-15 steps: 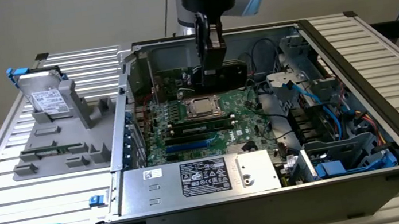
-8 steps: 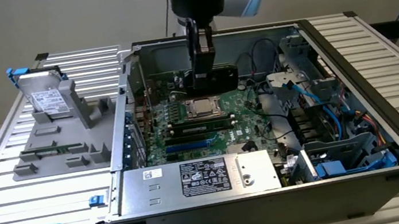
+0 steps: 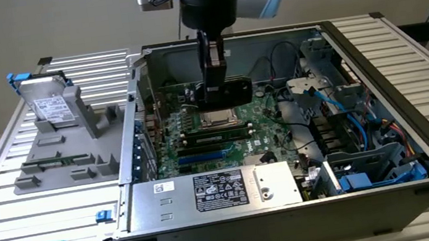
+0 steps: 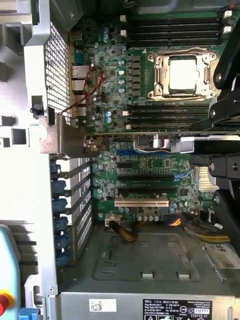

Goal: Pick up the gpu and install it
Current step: 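Insert the gpu into the slot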

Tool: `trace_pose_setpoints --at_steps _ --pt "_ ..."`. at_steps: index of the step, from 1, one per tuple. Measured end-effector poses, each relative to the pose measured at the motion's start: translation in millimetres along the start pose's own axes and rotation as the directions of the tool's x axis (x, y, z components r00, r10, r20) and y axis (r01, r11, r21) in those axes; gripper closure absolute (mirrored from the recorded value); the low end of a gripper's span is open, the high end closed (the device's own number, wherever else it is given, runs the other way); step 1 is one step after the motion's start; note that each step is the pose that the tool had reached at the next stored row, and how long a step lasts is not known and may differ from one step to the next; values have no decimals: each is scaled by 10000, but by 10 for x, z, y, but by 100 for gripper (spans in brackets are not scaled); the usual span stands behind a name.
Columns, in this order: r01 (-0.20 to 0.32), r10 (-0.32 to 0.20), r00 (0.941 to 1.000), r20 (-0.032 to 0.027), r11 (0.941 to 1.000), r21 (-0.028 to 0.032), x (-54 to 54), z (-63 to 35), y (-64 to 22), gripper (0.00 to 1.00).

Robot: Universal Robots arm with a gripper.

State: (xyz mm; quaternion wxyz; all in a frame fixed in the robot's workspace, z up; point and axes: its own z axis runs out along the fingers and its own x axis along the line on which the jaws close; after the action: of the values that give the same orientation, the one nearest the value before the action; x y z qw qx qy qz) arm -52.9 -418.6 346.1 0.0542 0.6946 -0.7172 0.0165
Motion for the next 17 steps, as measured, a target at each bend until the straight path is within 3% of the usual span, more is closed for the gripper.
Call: trace_pose_setpoints --at_steps 4,10,17 --pt "-23 23 10000 0 10000 10 3 73 15 72" --pt "-44 44 10000 9 9999 158 23 166 49 72" --pt "-59 57 10000 75 9998 181 82 297 55 72"
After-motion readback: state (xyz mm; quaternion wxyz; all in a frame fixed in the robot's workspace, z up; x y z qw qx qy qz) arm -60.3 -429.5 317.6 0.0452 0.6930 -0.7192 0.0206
